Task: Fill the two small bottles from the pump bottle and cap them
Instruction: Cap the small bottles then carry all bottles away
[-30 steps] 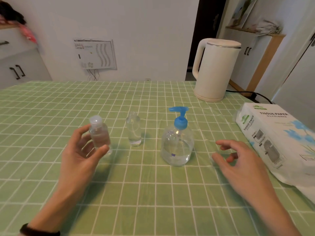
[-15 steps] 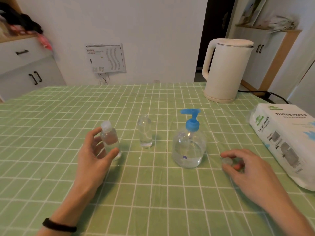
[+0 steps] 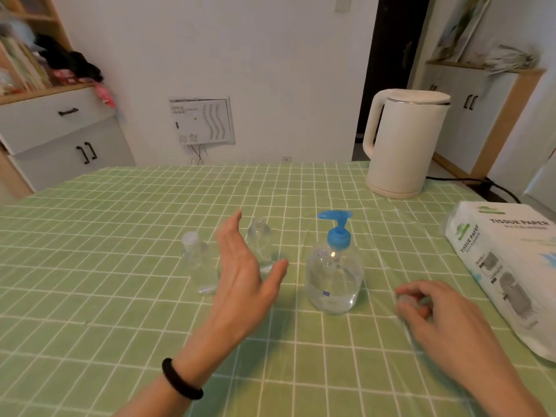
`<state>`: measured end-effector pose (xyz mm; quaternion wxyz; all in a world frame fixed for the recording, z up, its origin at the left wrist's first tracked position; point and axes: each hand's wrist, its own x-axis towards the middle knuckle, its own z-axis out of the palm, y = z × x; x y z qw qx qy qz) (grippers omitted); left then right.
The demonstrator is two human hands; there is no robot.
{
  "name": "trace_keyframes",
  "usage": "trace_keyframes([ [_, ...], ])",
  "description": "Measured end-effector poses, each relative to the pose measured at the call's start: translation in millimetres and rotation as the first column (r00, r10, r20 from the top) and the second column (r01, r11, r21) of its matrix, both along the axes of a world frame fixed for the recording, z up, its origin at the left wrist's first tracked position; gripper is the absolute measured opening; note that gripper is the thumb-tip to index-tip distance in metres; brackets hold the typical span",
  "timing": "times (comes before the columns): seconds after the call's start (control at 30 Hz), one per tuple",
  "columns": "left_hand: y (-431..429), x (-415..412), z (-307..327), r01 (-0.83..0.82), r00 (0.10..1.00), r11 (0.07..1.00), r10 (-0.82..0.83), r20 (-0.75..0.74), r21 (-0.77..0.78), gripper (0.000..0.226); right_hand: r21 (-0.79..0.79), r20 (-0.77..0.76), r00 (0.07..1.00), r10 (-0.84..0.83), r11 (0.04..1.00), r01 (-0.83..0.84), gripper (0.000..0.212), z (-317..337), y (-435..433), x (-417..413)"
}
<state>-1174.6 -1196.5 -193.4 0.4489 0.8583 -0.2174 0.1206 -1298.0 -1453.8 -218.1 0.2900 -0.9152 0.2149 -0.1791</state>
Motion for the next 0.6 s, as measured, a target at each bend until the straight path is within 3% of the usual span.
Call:
trace_keyframes([
  [0.1, -7, 12, -9, 0.008, 0.986, 1.000, -0.004, -0.168, 0.026, 0.094, 0.012, 0.036, 0.999, -0.006, 1.000, 0.006, 0.010, 4, 0, 1],
  [0.17, -9, 21, -13, -0.019, 0.970, 1.000, 0.025, -0.240, 0.024, 0.080, 0.020, 0.054, 0.999, 0.002, 1.000, -0.003, 0.011, 7, 1, 0],
  [0.33, -9, 28, -19, -0.012, 0.963, 0.999, -0.001, -0.268, -0.044, 0.053, 0.036, 0.093, 0.995, 0.030, 0.999, -0.034, 0.013, 11, 7, -1],
  [0.6, 2, 21, -20, 0.027, 0.972, 0.980, -0.072, -0.226, -0.196, 0.041, 0.158, 0.203, 0.978, 0.055, 0.984, -0.088, 0.017, 15, 11, -3],
])
